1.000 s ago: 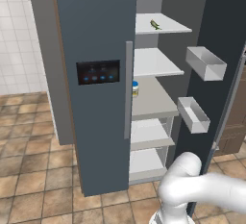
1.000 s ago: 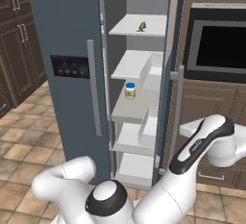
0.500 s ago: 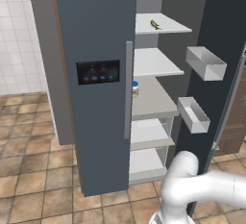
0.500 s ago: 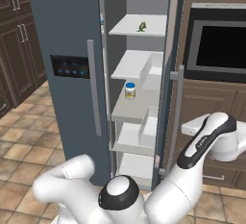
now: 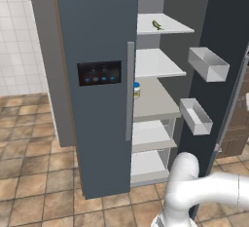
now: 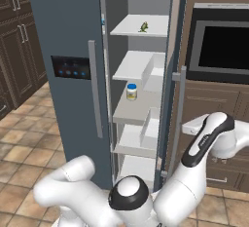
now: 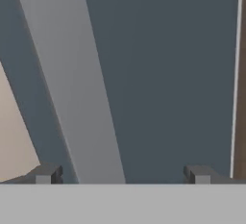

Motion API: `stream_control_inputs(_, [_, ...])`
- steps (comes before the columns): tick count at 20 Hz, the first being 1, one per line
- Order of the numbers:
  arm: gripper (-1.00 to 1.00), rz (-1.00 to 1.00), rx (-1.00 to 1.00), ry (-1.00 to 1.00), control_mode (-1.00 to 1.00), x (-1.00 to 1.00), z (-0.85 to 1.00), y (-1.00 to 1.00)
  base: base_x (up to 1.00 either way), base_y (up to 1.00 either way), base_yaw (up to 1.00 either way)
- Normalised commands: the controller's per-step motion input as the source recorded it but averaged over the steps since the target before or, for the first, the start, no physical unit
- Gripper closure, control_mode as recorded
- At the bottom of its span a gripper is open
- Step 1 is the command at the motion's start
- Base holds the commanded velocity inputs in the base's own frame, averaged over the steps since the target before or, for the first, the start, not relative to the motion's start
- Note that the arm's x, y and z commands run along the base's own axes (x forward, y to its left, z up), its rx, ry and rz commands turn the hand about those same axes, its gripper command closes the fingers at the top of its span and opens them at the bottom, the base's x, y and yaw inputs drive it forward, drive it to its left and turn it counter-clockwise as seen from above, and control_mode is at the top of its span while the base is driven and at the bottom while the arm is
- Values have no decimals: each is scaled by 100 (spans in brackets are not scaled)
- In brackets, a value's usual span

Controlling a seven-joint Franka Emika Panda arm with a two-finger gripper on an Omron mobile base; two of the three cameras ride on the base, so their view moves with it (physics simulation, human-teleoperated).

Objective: Pick up the frozen fish from the freezer, place it on any shelf in the fridge, and close the fridge and freezer doors when done.

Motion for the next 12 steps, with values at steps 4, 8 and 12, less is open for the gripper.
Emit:
stream_control_inputs(4, [-100, 0, 0, 0, -100, 2, -10, 27, 0, 0, 0])
stream_control_inputs(8, [-100, 0, 0, 0, -100, 0, -4, 34, 0, 0, 0])
stream_control_inputs(12, [-100, 0, 0, 0, -100, 4, -1, 29, 0, 0, 0])
